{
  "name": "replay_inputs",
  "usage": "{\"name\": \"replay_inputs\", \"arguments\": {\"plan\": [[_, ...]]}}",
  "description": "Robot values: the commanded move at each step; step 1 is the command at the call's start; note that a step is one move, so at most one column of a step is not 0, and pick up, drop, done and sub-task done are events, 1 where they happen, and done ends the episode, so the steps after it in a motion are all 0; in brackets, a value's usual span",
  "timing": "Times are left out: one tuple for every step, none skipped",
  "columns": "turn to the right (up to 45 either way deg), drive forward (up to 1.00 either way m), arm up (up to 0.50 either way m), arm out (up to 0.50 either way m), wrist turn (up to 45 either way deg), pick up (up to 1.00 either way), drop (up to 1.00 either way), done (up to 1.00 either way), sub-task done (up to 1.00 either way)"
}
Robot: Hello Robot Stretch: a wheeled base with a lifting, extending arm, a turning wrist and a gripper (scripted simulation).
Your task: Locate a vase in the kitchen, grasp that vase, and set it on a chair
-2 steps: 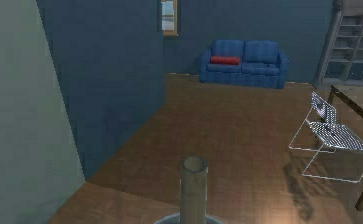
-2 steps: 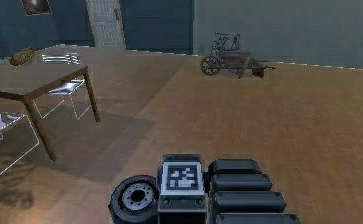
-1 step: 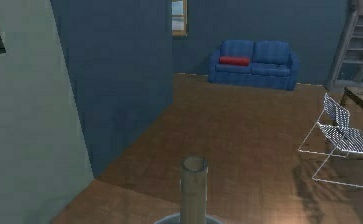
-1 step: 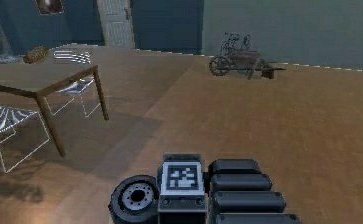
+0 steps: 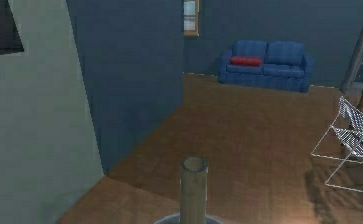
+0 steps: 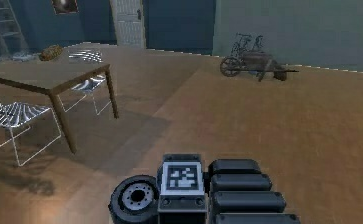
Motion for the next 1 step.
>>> {"name": "replay_inputs", "arguments": {"plan": [[3.0,0.0,0.0,0.0,0.0,0.0,0.0,0.0,0.0]]}}
